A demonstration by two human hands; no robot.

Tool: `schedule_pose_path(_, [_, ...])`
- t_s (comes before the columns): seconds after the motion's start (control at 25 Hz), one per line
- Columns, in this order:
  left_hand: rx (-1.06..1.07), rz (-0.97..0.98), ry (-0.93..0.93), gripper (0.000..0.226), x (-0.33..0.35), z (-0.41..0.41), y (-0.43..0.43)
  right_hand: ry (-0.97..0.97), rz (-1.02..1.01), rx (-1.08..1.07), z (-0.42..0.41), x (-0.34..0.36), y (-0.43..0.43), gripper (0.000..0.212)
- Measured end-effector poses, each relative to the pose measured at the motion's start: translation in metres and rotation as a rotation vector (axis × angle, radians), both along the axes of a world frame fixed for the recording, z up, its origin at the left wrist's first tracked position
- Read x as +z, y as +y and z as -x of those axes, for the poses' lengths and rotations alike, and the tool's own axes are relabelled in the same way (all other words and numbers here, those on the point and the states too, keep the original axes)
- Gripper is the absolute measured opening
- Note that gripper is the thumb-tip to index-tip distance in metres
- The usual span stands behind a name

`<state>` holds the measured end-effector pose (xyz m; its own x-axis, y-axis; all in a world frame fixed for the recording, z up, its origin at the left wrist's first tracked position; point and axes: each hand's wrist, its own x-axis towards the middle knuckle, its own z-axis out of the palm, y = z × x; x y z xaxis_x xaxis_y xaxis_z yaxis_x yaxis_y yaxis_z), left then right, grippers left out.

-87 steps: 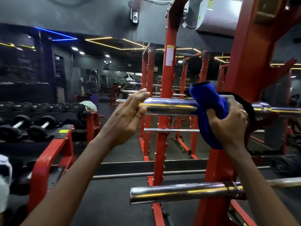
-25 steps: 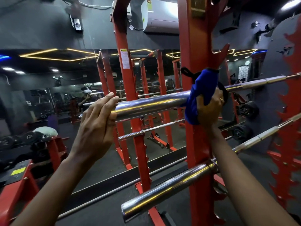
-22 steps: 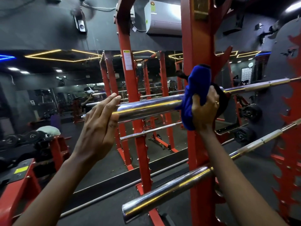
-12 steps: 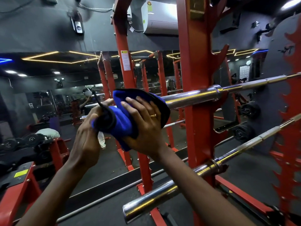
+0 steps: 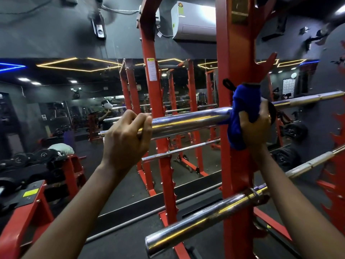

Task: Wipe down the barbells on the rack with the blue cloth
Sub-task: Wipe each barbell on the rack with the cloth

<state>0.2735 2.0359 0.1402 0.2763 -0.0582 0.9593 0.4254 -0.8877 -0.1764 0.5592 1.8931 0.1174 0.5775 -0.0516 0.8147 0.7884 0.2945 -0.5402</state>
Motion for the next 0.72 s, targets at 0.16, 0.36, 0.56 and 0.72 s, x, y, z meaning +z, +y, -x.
schedule_pose_path(0.16, [0.013, 0.502, -0.03, 0.044, 0.023, -0.003, -0.019, 0.013, -0.067, -0.099, -0.009, 0.006, 0.012, 0.051])
schedule_pose_path(0.36, [-0.072, 1.344, 0.31, 0.058, 0.066, 0.003, -0.014, -0.167, 0.083, -0.106, 0.007, 0.0, 0.031, 0.037])
schedule_pose_path(0.56, [-0.135, 0.334, 0.15, 0.04, 0.006, 0.017, -0.019, -0.217, 0.127, -0.084, 0.035, -0.005, 0.033, 0.047])
schedule_pose_path(0.72, [-0.285, 0.413, 0.112, 0.046, -0.014, 0.018, -0.01, -0.15, 0.09, -0.102, 0.075, -0.001, 0.048, 0.044])
